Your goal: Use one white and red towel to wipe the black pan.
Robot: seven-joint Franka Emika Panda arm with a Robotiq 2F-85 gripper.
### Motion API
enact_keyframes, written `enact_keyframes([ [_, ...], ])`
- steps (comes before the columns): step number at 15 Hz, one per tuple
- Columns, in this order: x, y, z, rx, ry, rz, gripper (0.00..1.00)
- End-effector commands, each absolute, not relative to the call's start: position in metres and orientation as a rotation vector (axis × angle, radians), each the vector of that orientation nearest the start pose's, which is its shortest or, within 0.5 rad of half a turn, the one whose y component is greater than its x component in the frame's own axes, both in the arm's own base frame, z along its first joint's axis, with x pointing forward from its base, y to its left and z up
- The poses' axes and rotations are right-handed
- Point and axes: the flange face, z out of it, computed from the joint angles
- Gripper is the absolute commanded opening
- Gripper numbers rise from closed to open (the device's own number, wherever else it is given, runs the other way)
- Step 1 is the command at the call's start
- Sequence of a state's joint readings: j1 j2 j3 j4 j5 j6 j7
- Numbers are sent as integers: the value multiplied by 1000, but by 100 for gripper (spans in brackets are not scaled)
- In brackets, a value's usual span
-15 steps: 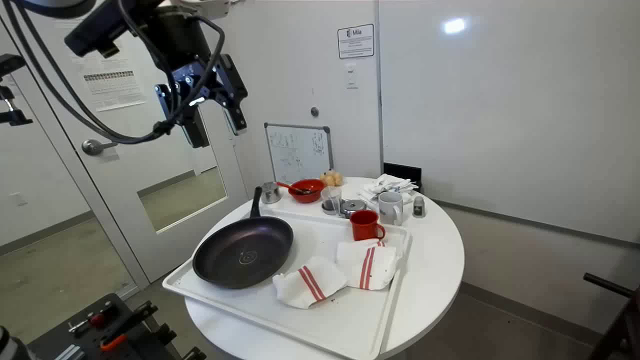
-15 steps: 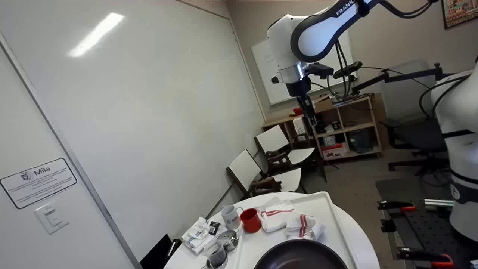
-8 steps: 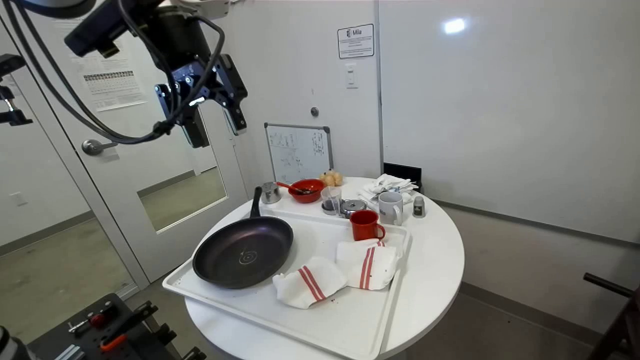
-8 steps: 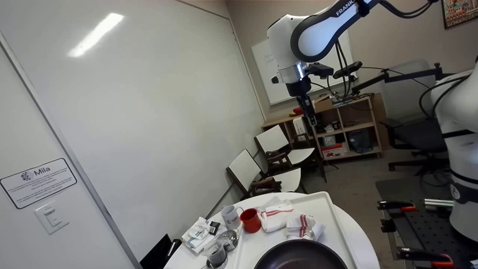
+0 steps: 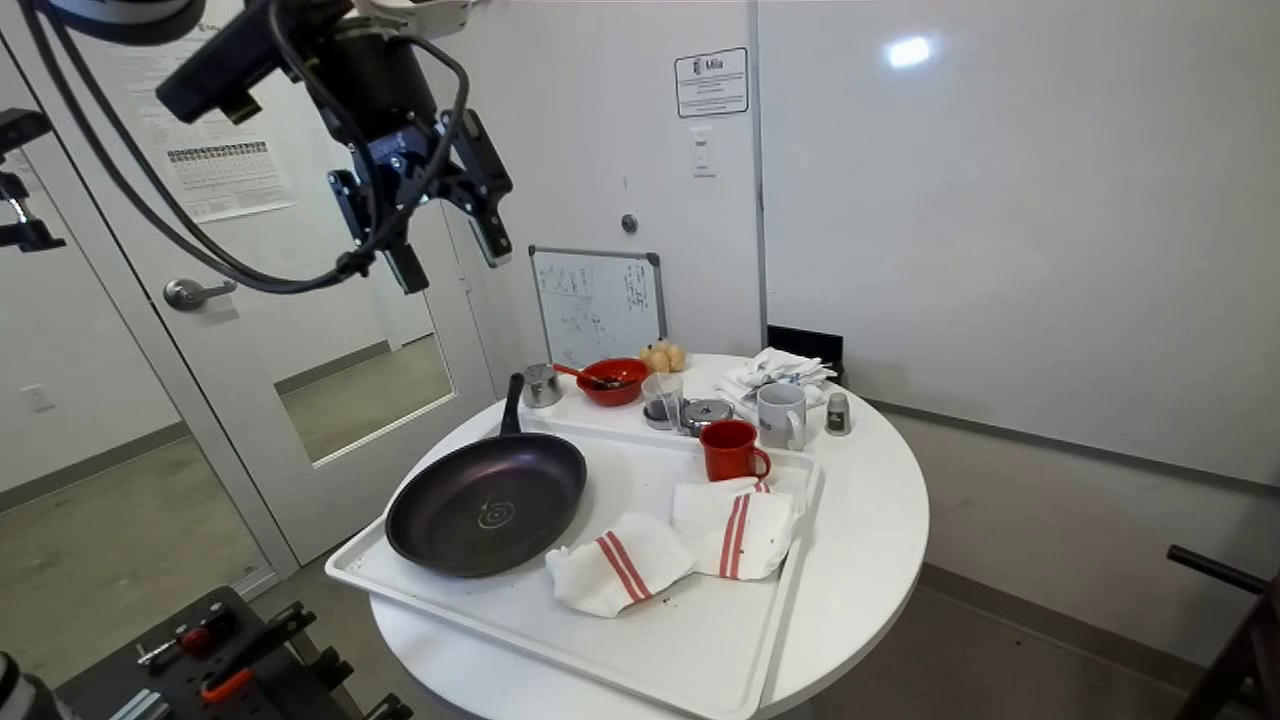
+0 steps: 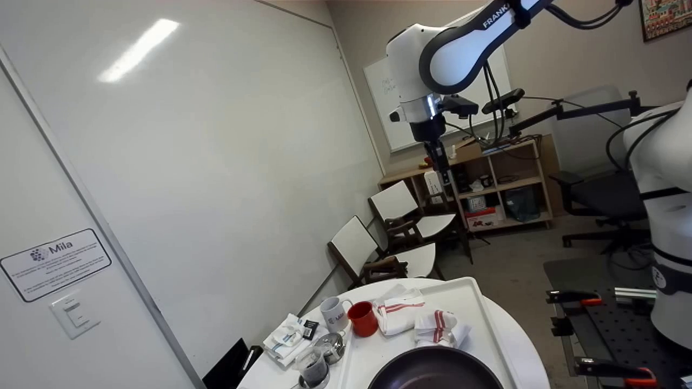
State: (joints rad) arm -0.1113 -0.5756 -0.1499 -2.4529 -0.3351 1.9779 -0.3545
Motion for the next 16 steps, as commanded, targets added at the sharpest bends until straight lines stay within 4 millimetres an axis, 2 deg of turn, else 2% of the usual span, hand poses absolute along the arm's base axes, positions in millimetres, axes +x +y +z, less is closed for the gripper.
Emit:
enact_keyframes([
  [1,401,-133,491,-3343,-376,-187,100],
  [6,453,-129,443,-3263,-355,-281,100],
  [10,490,-127,402,-3183,-293,-199,100],
  [16,537,-144,357,-3081,-118,-130,100],
])
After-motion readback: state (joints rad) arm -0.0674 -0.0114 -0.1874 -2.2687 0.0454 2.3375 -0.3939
